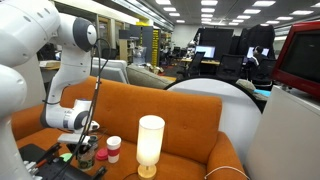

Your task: Move the jar to the left side of the sofa

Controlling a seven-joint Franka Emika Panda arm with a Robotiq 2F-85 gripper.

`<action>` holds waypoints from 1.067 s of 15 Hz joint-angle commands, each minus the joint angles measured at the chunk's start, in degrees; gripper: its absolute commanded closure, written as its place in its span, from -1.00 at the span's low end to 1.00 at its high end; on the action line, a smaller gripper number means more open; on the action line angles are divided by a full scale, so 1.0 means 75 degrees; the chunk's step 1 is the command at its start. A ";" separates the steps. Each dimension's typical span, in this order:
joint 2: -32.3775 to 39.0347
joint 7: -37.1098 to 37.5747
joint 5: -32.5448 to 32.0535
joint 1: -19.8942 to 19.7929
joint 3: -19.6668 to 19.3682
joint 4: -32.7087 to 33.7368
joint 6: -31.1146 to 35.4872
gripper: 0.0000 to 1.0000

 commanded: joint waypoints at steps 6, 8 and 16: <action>0.0709 -0.0246 -0.0132 -0.0195 0.0678 0.1057 -0.0077 0.95; 0.1061 -0.0167 -0.0073 -0.0119 0.0642 0.1389 0.0020 0.95; 0.1742 -0.0122 -0.0071 -0.0059 0.0762 0.1871 0.0141 0.95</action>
